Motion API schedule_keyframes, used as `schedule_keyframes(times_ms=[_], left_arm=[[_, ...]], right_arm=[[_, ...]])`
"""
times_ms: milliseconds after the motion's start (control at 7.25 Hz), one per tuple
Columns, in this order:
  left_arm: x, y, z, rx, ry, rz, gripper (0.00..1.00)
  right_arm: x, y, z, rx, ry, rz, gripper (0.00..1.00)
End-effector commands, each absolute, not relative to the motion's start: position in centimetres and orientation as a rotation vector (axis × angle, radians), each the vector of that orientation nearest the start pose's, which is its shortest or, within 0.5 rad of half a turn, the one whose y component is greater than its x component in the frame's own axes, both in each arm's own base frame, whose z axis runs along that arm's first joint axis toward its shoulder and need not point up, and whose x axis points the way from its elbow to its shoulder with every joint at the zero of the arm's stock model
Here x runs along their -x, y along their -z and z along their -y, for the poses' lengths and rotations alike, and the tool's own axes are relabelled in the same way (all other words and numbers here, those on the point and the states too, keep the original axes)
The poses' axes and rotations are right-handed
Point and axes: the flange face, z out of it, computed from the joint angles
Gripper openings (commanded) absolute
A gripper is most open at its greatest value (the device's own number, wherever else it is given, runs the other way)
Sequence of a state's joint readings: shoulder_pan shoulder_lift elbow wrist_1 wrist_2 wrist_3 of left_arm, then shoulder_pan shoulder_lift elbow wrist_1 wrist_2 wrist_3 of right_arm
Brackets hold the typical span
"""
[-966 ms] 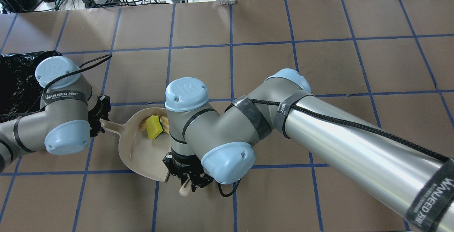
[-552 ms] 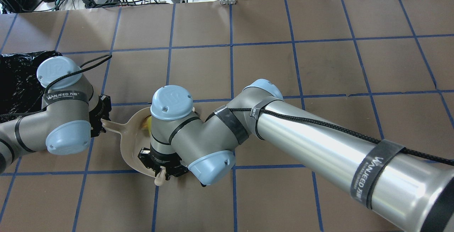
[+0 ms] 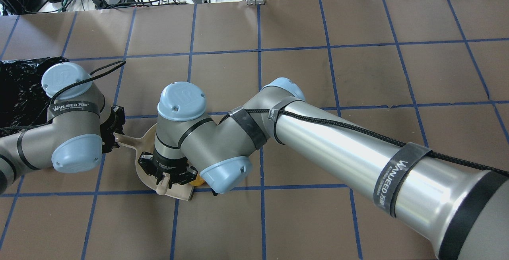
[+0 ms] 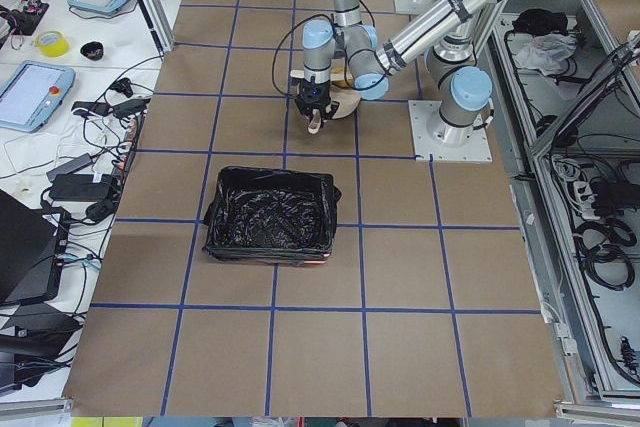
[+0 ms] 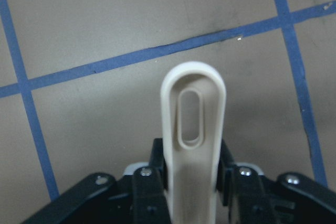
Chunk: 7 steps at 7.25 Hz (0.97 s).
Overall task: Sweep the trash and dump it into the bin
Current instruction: 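Sweep the yellow potato into the dustpan with the brush in the right gripper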
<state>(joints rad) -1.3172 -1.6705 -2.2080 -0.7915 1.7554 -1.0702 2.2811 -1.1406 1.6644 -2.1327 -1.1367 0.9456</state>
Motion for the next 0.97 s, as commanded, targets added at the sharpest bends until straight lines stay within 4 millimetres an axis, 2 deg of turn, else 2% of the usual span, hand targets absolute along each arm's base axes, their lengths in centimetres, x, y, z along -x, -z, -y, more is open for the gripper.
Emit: schedule_keyframes(times_ms=[0, 138, 276, 414, 552, 690, 828], left_arm=[[0.2, -22.9, 45.2, 1.836, 0.170, -2.350, 0.00], [0.2, -22.9, 45.2, 1.843, 0.171, -2.345, 0.00], [0.5, -22.7, 45.1, 1.874, 0.171, -2.322, 0.00], [0.6, -22.7, 45.1, 1.874, 0.169, -2.321, 0.00], [0.6, -22.5, 45.0, 1.874, 0.165, -2.319, 0.00], [0.6, -22.5, 45.0, 1.873, 0.165, -2.321, 0.00], [0.6, -22.7, 45.1, 1.874, 0.169, -2.321, 0.00]], right_arm=[[-50.0, -30.7, 34.3, -0.284, -0.452, -2.941, 0.00], [-48.8, -31.4, 32.9, -0.345, -0.500, -3.011, 0.00], [-48.0, -31.6, 31.4, -0.491, -0.593, -3.047, 0.00], [-47.7, -30.2, 30.0, -0.679, -0.668, -3.050, 0.00], [-48.1, -28.4, 27.3, -0.784, -0.733, -3.047, 0.00], [-50.3, -26.8, 24.7, -0.783, -0.757, -3.000, 0.00], [-51.2, -25.4, 24.1, -0.820, -0.796, -2.969, 0.00]])
